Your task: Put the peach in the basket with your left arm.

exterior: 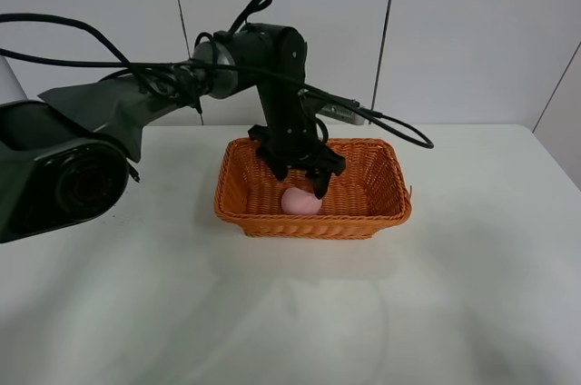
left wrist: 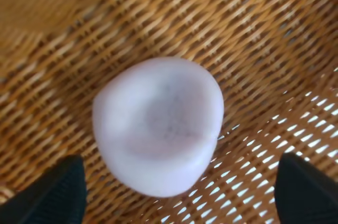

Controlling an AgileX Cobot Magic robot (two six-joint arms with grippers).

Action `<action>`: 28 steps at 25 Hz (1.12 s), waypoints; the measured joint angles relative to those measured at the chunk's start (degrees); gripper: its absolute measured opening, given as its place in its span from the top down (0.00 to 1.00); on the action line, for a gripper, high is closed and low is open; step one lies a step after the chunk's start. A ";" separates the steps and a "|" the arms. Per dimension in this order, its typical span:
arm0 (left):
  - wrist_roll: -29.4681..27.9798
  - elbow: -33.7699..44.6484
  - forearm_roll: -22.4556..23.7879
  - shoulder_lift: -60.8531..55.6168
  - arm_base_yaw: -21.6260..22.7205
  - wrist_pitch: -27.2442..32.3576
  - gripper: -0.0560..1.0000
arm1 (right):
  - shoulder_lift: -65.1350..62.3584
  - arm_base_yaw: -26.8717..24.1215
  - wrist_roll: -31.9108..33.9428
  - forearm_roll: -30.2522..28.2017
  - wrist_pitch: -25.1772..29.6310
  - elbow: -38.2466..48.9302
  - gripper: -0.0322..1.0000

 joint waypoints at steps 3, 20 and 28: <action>0.41 -0.25 -0.10 -2.39 1.17 0.05 0.15 | 0.00 0.00 0.00 0.00 0.00 0.00 0.30; 1.16 -0.05 0.10 -7.42 13.47 0.09 0.15 | 0.00 0.00 0.00 0.00 0.00 0.00 0.30; 1.46 1.82 3.05 -7.37 26.23 0.09 0.16 | 0.00 0.00 0.00 0.00 0.00 0.00 0.30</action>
